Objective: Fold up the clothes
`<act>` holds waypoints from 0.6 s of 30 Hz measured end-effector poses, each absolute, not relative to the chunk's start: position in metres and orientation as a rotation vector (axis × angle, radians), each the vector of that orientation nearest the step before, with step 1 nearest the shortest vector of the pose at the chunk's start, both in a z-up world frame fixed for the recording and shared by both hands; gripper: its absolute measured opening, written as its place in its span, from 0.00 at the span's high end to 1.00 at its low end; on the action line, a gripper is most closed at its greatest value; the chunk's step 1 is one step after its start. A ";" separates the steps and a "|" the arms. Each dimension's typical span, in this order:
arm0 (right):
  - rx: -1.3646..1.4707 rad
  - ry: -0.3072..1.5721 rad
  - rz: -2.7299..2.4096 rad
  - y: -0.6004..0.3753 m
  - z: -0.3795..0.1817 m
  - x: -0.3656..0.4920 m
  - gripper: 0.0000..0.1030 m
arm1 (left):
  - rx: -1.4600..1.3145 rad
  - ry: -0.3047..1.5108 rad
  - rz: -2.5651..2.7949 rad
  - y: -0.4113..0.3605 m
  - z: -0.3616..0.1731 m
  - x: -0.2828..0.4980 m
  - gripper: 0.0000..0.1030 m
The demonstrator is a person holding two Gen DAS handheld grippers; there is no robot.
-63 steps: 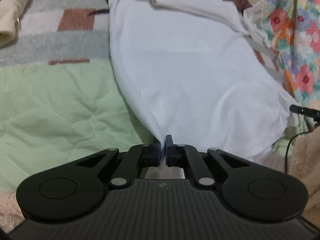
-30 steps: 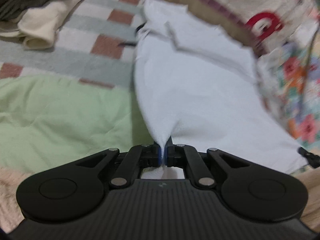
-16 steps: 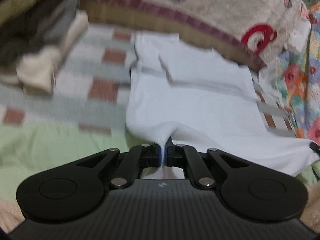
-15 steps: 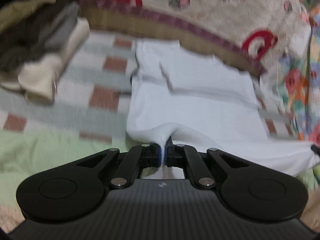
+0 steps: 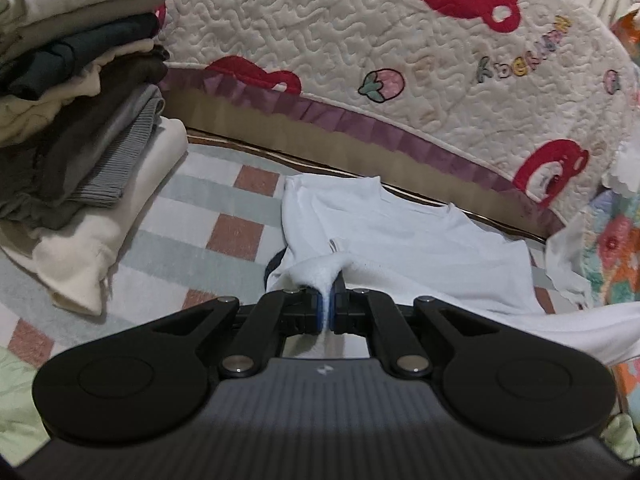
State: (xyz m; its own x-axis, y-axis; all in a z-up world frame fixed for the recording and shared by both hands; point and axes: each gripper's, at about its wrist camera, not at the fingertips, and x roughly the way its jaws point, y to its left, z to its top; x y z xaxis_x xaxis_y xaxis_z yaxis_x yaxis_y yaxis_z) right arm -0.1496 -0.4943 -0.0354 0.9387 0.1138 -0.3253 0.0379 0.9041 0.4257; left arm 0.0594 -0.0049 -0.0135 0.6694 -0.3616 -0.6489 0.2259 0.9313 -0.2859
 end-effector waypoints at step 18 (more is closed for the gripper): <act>0.953 0.659 -0.117 -0.589 -0.090 0.032 0.94 | 0.075 0.730 -0.333 -0.075 -0.059 0.178 0.97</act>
